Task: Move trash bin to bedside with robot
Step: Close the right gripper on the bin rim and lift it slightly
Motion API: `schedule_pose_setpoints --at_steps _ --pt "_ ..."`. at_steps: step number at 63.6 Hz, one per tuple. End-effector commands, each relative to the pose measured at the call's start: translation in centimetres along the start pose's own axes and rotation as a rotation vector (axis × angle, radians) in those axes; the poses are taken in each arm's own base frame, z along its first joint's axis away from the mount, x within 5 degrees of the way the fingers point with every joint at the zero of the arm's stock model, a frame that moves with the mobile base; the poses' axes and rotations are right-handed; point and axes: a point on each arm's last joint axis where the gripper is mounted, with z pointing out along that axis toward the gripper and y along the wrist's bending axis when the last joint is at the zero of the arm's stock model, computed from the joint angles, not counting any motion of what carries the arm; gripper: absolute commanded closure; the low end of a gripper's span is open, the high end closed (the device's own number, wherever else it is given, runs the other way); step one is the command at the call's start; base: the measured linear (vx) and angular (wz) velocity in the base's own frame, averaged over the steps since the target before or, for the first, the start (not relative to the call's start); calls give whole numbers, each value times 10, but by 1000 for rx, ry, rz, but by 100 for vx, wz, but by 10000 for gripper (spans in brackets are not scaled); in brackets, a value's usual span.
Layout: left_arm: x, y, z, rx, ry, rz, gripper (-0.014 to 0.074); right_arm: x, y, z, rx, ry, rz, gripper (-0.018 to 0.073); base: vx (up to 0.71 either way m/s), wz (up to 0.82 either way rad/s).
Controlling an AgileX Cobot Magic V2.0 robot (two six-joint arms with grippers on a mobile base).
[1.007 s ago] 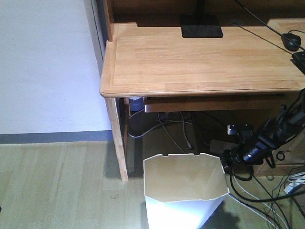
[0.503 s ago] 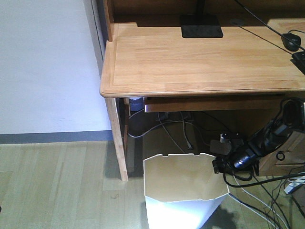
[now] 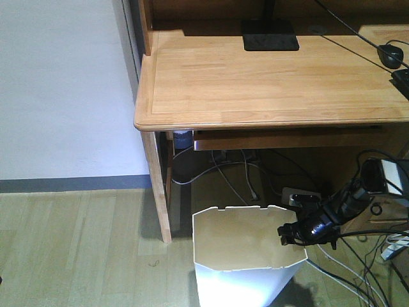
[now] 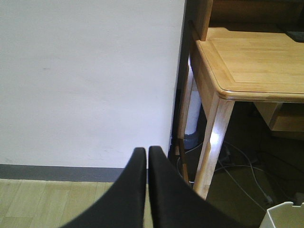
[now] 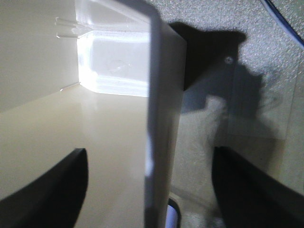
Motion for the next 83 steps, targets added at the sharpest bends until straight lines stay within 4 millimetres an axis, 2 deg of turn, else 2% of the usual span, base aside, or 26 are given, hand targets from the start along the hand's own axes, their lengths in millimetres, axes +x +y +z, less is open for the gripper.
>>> schedule_pose_setpoints --at_steps 1,9,16,28,38,54,65,83 --pt "-5 -1 -1 11 -76 -6 603 -25 2 -16 -30 -33 -12 145 0 0" --pt "-5 -1 -1 11 -76 -6 603 -30 2 -16 -50 -1 -27 342 0 0" --pt "-5 -1 -1 11 -76 -6 603 -34 3 -18 -69 14 -26 579 0 0" --pt "-5 -1 -1 11 -76 -6 603 -38 8 -26 -121 17 -1 570 0 0" --pt "-5 -1 -1 11 -76 -6 603 -36 11 -42 -129 -28 -35 568 0 0" --pt "-5 -1 -1 11 -76 -6 603 -30 7 -87 -291 -132 -54 566 0 0" --pt "-5 -1 -1 11 -76 -6 603 -14 4 -121 -395 -128 -74 564 0 0" --pt "-5 -1 -1 11 -76 -6 603 15 15 -164 -362 -97 -89 564 0 0"
